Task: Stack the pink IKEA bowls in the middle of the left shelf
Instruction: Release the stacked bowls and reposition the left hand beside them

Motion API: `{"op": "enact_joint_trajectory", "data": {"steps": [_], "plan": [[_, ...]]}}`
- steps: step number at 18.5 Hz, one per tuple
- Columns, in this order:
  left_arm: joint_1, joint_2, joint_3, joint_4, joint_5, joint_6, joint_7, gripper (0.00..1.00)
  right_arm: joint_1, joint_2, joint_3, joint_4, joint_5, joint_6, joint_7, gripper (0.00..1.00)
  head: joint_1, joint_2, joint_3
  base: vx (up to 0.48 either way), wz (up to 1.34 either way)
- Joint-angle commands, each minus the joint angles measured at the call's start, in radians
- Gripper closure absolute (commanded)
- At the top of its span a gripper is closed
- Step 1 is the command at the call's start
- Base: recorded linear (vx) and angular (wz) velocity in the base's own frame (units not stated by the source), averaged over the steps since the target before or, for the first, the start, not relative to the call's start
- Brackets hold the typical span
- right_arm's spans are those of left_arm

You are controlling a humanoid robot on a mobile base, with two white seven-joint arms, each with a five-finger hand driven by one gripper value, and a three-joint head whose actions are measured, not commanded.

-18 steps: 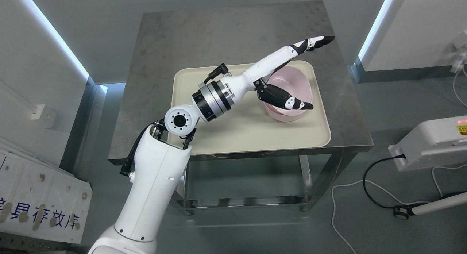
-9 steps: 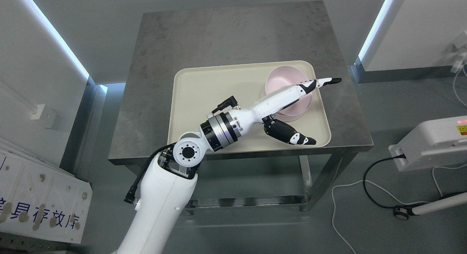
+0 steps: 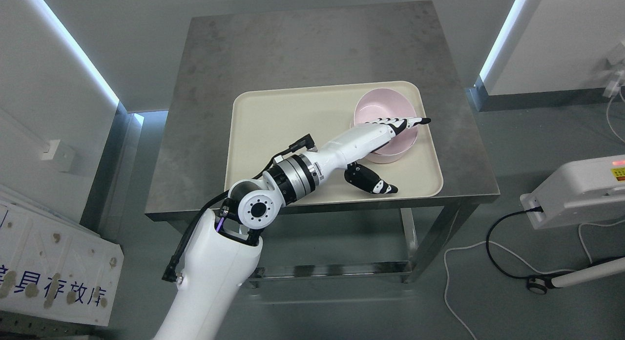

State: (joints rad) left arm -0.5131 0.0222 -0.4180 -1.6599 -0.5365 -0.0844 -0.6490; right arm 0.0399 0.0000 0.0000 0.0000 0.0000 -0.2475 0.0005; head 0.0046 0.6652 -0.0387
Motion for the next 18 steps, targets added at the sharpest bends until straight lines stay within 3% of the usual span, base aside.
{"op": "enact_joint_trajectory", "data": {"steps": [1, 5, 9, 14, 18], "plan": [[-0.016, 0.084, 0.036, -0.015, -0.091, 0.006, -0.003, 0.01, 0.000, -0.017, -0.005, -0.017, -0.002, 0.001, 0.000, 0.00, 0.0000, 0.000, 0.000, 0.000, 0.00], [-0.059, 0.119, 0.034, -0.018, -0.097, 0.006, -0.011, 0.03, 0.000, -0.017, -0.005, -0.017, -0.002, 0.001, 0.000, 0.00, 0.0000, 0.000, 0.000, 0.000, 0.00], [-0.093, 0.136, 0.027, -0.029, -0.095, 0.003, -0.113, 0.03, 0.000, -0.017, -0.005, -0.017, -0.002, 0.001, 0.000, 0.00, 0.0000, 0.000, 0.000, 0.000, 0.00], [-0.073, 0.107, -0.050, -0.035, -0.095, -0.006, -0.152, 0.05, 0.000, -0.017, -0.005, -0.017, -0.002, 0.001, 0.000, 0.00, 0.0000, 0.000, 0.000, 0.000, 0.00], [-0.068, 0.019, -0.041, -0.029, -0.095, -0.005, -0.152, 0.17, 0.000, -0.017, -0.005, -0.017, -0.002, 0.001, 0.000, 0.00, 0.0000, 0.000, 0.000, 0.000, 0.00]]}}
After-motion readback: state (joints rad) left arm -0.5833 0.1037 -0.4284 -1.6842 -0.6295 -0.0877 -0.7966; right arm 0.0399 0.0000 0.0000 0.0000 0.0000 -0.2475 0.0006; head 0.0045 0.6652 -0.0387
